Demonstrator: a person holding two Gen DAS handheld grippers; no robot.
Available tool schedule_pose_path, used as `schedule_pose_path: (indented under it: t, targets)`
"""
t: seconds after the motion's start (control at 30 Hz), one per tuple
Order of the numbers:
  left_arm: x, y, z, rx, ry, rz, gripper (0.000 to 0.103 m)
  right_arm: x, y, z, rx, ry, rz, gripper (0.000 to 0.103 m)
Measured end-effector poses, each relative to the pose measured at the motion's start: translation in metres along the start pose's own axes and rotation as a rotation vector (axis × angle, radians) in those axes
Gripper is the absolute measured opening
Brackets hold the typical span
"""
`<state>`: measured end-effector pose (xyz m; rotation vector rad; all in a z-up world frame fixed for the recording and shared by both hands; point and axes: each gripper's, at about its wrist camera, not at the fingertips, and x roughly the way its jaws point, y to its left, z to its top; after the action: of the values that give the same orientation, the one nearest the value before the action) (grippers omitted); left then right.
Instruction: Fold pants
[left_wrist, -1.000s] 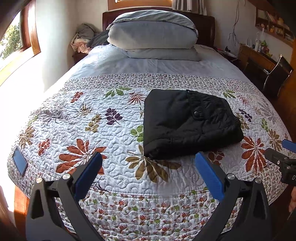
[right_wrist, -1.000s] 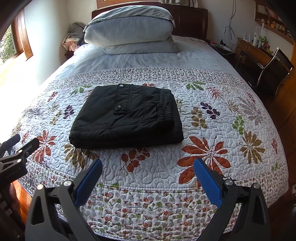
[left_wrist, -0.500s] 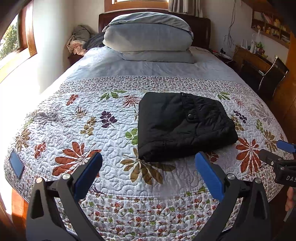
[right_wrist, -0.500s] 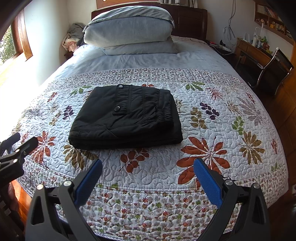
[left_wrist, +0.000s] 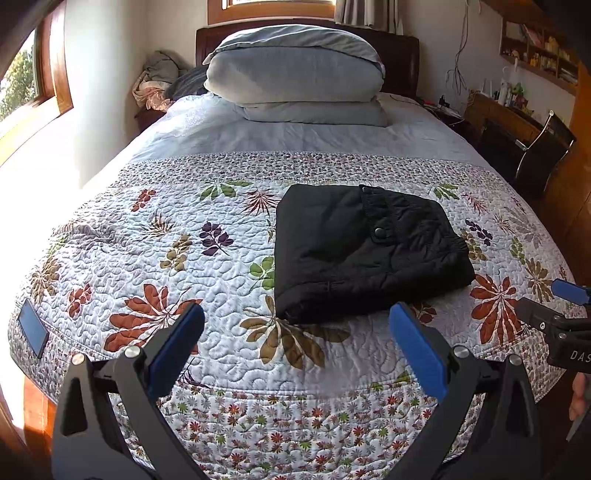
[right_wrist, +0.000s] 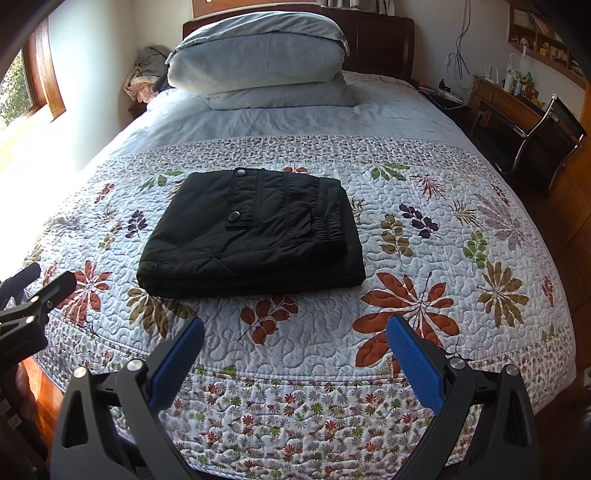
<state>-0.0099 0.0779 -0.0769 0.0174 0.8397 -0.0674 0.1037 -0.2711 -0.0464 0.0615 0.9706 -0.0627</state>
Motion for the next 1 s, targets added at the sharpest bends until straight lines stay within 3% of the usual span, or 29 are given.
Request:
schedule_pose_path:
  t: [1.0]
  targets:
    - [0.0008, -0.0009, 0.003, 0.002, -0.012, -0.026, 0.1, 0.0048, -0.0008, -0.0014, 0.002, 0.005, -0.001, 0.099]
